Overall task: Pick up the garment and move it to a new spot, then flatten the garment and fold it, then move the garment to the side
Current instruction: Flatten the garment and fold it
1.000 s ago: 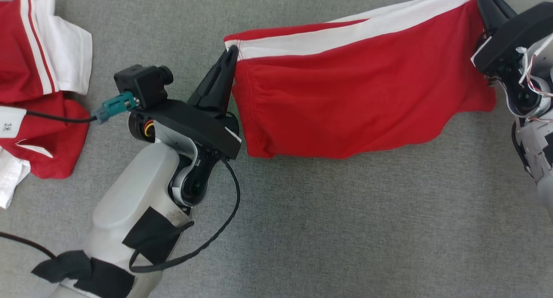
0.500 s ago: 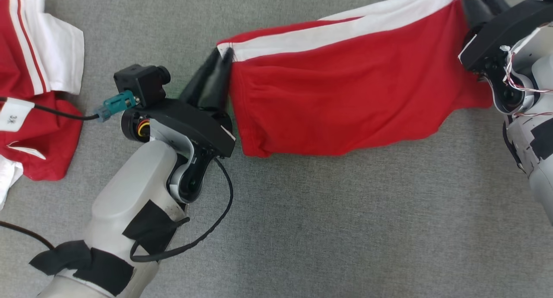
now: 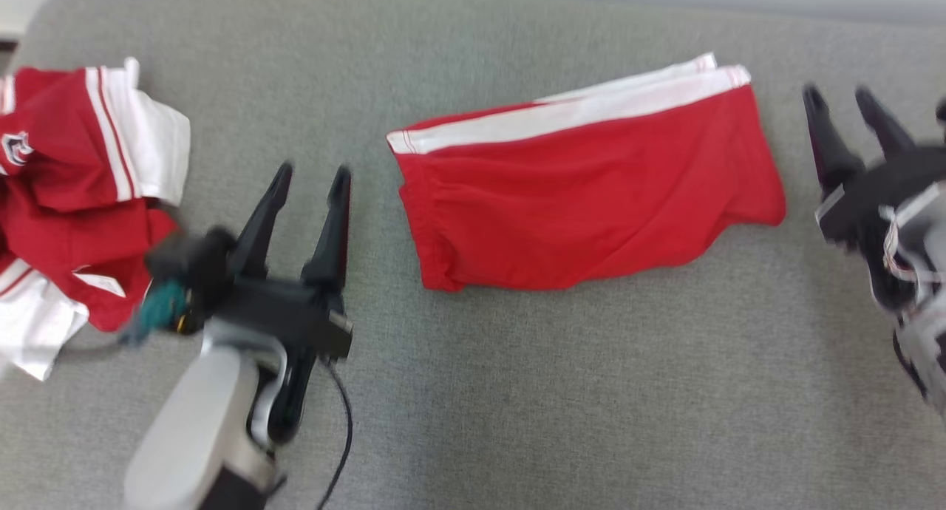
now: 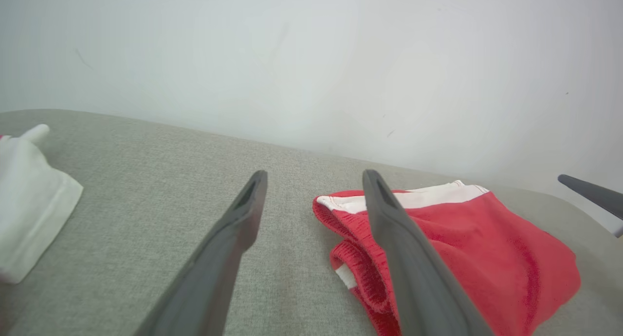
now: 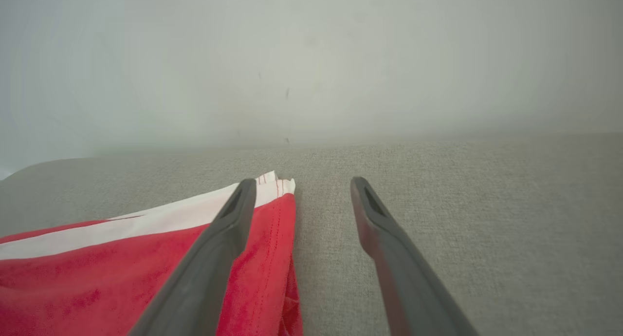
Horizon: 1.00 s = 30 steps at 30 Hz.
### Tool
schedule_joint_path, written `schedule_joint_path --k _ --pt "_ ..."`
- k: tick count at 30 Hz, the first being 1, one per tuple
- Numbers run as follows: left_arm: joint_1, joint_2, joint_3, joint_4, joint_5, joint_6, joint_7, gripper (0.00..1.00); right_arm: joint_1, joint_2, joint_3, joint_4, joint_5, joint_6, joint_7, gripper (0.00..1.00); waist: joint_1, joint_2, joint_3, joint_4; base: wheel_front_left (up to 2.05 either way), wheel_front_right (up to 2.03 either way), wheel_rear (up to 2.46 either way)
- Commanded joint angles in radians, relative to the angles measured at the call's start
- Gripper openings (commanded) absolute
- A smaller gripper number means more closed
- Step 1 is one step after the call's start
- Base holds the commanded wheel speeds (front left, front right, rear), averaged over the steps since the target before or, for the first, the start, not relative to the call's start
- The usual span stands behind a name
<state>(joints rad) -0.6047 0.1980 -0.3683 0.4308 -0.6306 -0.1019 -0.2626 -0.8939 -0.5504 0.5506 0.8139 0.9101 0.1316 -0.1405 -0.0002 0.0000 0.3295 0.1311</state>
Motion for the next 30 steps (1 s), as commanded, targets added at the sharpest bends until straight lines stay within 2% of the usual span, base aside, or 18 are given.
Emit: schedule_joint_path --k 1,5,12,20,30 --pt "0.043 -0.005 0.018 -0.028 0.035 0.007 -0.003 1.0 0.031 -0.006 -0.002 -0.009 0.014 -0.002 -0.011 1.0 0.0002 0.0 -0.046 0.0 0.0 0.0 0.0" --pt "0.18 -0.037 0.103 -0.152 0.169 0.026 -0.003 1.0 0.131 -0.026 -0.013 -0.026 0.054 -0.002 -0.039 1.0 0.0002 0.0 -0.07 0.01 0.0 0.0 0.0" --pt "0.373 -0.103 0.209 -0.272 0.321 0.019 -0.003 1.0 0.264 -0.013 -0.039 -0.048 0.107 -0.002 -0.069 1.0 0.0002 0.0 -0.102 0.028 0.0 0.0 0.0" --pt "0.443 -0.144 0.27 -0.301 0.372 -0.002 -0.003 1.0 0.223 0.001 -0.038 -0.01 0.083 -0.002 -0.026 1.0 0.0002 0.0 -0.098 0.067 0.0 0.0 0.0" --pt "0.426 -0.148 0.232 -0.292 0.352 0.004 -0.003 1.0 0.105 0.031 -0.012 0.158 0.01 -0.002 0.049 1.0 0.0002 0.0 -0.063 0.131 0.0 0.0 0.0"
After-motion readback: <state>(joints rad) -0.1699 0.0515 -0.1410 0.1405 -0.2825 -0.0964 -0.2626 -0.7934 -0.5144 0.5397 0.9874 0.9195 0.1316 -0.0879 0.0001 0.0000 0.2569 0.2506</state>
